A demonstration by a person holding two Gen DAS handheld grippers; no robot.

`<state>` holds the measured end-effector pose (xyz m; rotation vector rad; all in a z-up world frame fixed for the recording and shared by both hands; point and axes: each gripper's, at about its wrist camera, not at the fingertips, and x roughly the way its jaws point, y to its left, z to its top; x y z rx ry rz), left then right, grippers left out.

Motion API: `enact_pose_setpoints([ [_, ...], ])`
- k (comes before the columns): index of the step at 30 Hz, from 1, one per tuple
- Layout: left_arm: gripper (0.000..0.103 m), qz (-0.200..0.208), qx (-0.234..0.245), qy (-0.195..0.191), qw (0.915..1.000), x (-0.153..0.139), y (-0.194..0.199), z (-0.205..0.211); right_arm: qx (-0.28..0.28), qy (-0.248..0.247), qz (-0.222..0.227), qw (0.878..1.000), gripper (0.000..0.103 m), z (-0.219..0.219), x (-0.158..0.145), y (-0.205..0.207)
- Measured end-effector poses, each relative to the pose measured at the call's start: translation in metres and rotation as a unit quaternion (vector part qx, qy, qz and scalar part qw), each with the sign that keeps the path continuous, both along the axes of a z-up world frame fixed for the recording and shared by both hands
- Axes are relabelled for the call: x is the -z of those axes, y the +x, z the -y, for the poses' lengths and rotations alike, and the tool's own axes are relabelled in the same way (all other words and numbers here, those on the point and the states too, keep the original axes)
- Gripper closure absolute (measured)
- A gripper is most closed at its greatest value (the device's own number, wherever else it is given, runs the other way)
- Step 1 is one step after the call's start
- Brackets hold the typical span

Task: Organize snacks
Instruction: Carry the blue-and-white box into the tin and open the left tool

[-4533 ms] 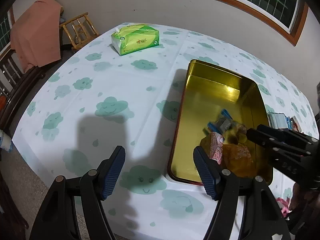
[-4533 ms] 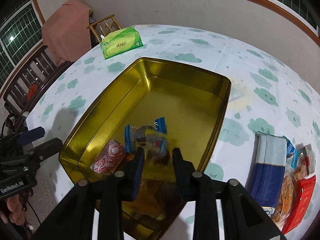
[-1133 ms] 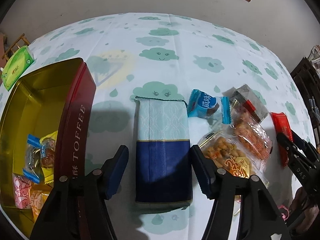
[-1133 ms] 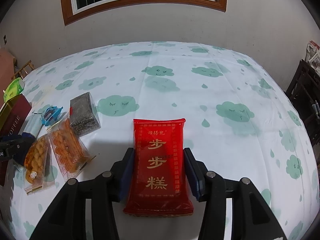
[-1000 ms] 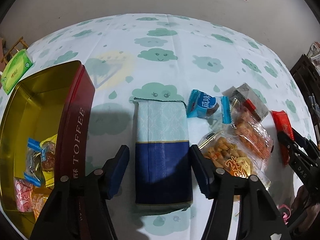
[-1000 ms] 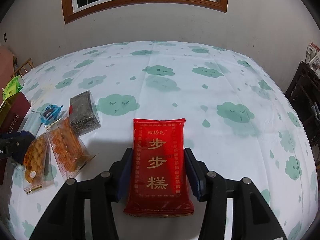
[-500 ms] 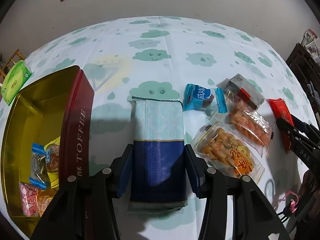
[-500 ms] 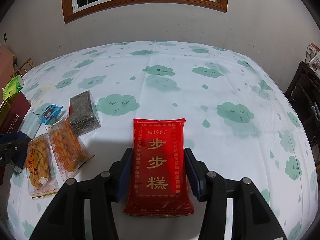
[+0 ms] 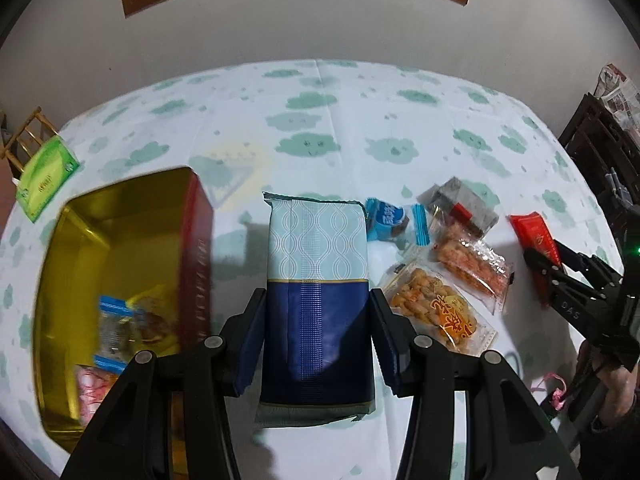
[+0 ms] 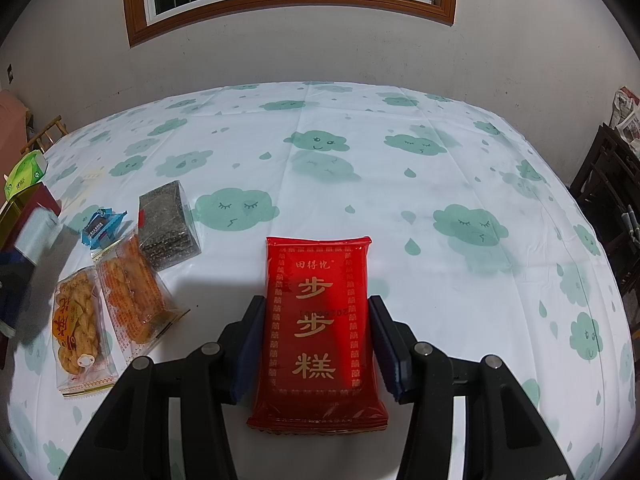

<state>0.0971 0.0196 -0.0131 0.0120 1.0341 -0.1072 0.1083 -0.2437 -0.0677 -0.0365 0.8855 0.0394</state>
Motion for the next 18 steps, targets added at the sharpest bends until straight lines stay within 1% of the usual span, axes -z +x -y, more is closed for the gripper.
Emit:
enact_pose_setpoints([
  [4, 0.058, 0.003, -0.01, -0.001, 0.9999, -0.013, -0.005, -0.017, 0.0, 0.0, 0.0, 1.0, 0.051, -0.001, 0.0, 0.0],
  [8, 0.058, 0.0, -0.029, 0.003, 0.9996, -0.021, -0.01, -0.043, 0.0, 0.0, 0.0, 1.0, 0.051, 0.0, 0.0, 0.0],
  [12, 0.058, 0.001, -0.048, 0.022, 0.9986, -0.023, -0.015, -0.072, 0.0, 0.0, 0.0, 1.0, 0.052, -0.001, 0.0, 0.0],
  [18, 0.058, -0.01, -0.083, 0.032, 0.996, -0.018, -0.023, -0.117, 0.0, 0.0, 0.0, 1.0, 0.051, 0.0, 0.0, 0.0],
])
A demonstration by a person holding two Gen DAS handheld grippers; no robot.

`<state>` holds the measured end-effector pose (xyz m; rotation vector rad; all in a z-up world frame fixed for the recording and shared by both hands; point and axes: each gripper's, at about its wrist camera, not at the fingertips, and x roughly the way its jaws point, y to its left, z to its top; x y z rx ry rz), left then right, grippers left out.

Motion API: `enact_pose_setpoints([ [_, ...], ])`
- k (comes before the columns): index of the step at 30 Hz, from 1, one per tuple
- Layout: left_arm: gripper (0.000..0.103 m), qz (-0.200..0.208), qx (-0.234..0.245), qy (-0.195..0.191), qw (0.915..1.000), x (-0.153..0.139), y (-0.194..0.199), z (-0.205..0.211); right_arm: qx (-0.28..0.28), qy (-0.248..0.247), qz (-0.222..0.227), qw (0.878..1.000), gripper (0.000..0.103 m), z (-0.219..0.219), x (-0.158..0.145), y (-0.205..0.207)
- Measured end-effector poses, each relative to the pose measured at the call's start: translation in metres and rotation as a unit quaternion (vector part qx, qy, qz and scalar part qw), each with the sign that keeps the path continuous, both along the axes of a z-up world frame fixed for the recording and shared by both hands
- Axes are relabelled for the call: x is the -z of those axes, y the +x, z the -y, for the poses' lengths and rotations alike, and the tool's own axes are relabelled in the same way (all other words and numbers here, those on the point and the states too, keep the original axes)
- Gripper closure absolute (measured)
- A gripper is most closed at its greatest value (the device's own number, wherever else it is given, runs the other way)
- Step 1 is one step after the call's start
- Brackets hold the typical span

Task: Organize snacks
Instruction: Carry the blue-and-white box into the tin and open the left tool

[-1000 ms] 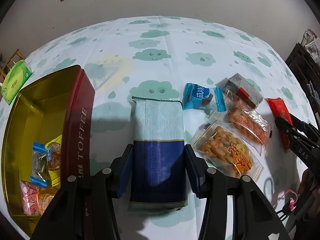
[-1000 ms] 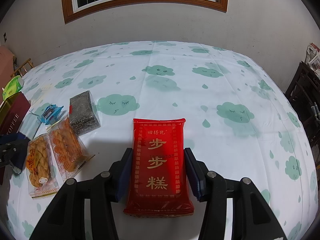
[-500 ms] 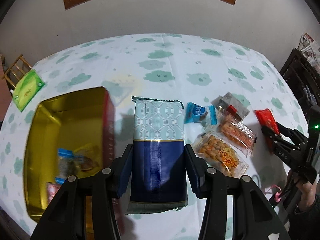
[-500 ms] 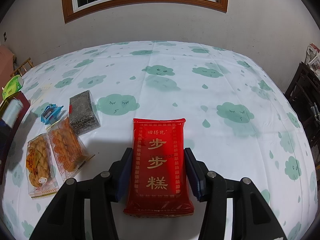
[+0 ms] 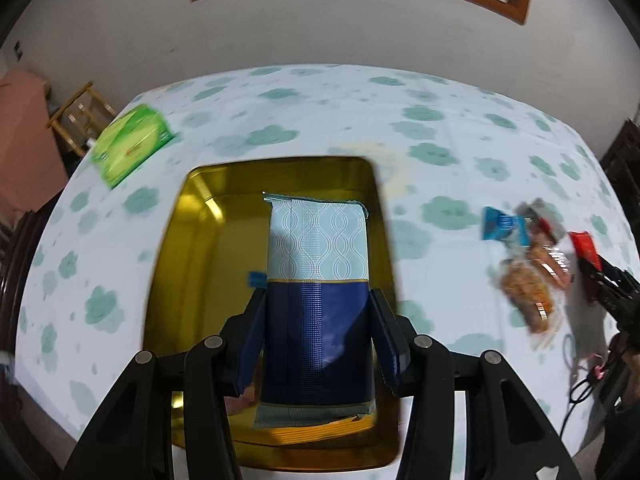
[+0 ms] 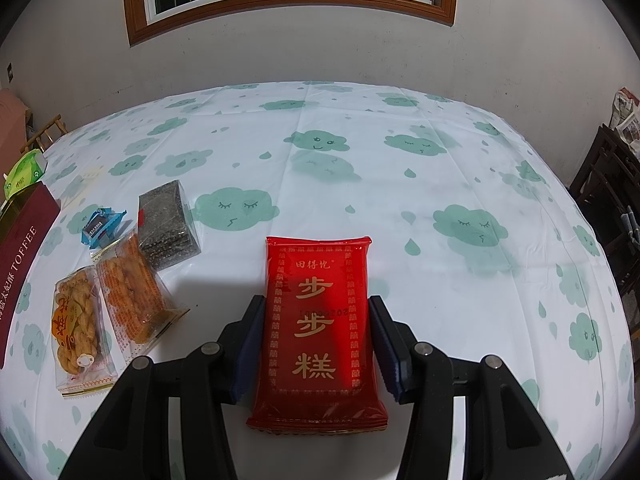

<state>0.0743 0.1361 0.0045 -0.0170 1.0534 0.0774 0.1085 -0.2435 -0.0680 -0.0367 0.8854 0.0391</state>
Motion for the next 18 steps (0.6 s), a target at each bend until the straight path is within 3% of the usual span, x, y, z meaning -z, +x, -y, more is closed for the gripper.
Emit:
enact_pose_setpoints([
  [7, 0.058, -0.021, -0.016, 0.011, 0.9996, 0.014, -0.004, -0.033, 0.0, 0.0, 0.0, 1.0, 0.052, 0.0, 0.0, 0.0],
  [18, 0.058, -0.042, -0.019, 0.014, 0.9988, 0.035, -0.005, -0.049, 0.0, 0.0, 0.0, 1.0, 0.051, 0.0, 0.0, 0.0],
])
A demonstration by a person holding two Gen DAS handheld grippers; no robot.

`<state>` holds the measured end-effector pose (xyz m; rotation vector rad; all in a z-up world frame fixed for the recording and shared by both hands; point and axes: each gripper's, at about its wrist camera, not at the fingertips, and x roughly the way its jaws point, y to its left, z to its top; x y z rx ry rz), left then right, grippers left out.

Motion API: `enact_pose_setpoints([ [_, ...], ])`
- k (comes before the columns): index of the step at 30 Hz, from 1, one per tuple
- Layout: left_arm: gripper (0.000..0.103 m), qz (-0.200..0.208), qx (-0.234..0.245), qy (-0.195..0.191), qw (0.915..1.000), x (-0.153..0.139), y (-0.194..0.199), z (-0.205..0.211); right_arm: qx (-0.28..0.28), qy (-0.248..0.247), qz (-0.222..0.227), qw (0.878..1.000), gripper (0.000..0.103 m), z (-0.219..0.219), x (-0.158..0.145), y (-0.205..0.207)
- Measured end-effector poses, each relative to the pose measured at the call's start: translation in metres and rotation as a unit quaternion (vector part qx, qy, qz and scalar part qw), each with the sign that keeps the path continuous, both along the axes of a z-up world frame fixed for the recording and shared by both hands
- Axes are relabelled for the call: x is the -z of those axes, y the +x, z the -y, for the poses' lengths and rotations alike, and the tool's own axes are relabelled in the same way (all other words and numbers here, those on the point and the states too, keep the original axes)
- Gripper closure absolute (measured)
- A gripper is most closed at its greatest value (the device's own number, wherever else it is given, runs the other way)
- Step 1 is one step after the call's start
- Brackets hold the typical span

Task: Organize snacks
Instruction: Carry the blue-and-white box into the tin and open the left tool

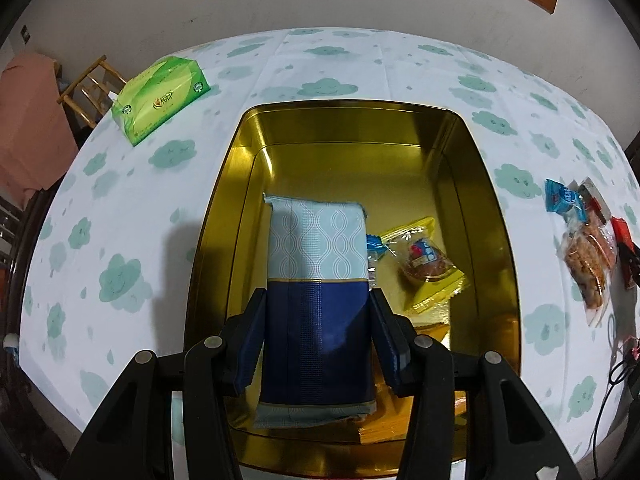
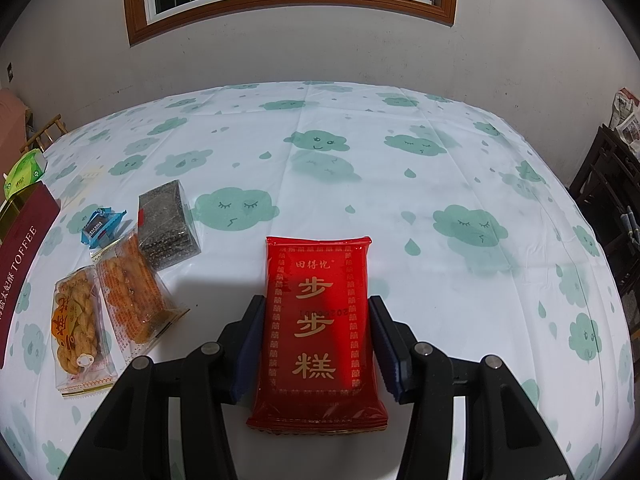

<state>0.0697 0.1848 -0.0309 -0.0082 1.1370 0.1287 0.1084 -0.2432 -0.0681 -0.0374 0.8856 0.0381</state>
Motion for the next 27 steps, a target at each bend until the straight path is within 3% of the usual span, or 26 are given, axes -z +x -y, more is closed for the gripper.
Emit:
enact_pose_setpoints([
  [21, 0.051, -0.012, -0.009, -0.002, 0.9999, 0.0075, 0.0024, -0.0036, 0.0, 0.0, 0.0, 1.0, 0.051, 0.0, 0.0004, -0.0002],
  [27, 0.043, -0.002, -0.008, 0.0, 1.0, -0.0006, -0.0027, -0.0036, 0.0, 0.0, 0.0, 1.0, 0.051, -0.0001, 0.0005, -0.0002],
])
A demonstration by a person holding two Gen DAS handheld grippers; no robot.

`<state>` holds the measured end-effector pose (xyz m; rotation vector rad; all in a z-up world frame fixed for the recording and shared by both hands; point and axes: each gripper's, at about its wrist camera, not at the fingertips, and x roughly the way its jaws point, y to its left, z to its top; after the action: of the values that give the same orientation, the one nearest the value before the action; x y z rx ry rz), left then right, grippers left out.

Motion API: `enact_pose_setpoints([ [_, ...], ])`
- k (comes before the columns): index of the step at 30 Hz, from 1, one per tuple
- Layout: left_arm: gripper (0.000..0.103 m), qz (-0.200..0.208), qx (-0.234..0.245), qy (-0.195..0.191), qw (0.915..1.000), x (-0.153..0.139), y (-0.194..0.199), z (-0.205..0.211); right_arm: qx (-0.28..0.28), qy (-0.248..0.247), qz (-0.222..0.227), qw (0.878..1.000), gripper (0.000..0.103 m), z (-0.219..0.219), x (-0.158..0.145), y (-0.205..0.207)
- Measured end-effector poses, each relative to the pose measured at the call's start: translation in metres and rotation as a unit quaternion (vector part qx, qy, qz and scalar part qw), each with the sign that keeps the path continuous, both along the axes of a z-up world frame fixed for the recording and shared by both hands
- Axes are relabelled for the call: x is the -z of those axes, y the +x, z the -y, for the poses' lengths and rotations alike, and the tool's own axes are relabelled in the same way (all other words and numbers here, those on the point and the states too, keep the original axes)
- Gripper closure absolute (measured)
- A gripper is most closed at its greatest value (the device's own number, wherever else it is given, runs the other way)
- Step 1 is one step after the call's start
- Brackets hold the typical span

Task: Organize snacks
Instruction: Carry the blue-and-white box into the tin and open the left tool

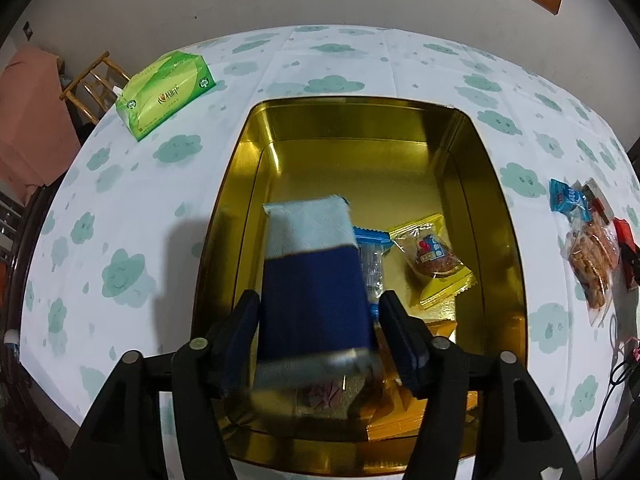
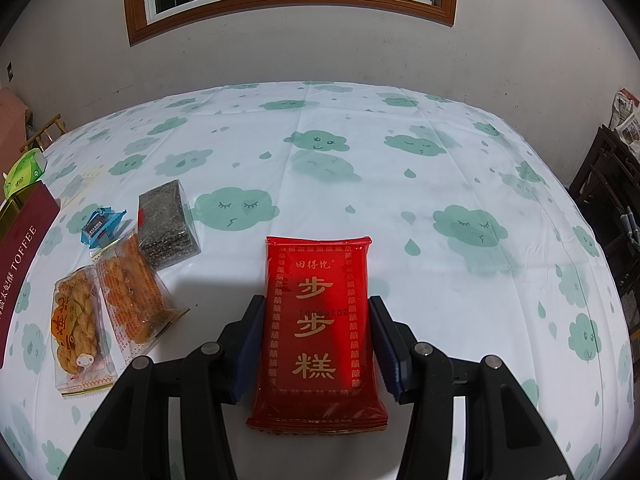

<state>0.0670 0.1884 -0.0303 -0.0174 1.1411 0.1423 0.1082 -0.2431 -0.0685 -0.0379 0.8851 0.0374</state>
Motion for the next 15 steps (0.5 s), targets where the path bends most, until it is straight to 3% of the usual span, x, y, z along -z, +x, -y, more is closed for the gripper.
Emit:
enact_pose_setpoints([
  [15, 0.026, 0.039, -0.001, 0.021, 0.999, -0.025, -0.02, 0.006, 0.005, -0.001, 0.001, 1.0, 0.057, 0.001, -0.001, -0.001],
])
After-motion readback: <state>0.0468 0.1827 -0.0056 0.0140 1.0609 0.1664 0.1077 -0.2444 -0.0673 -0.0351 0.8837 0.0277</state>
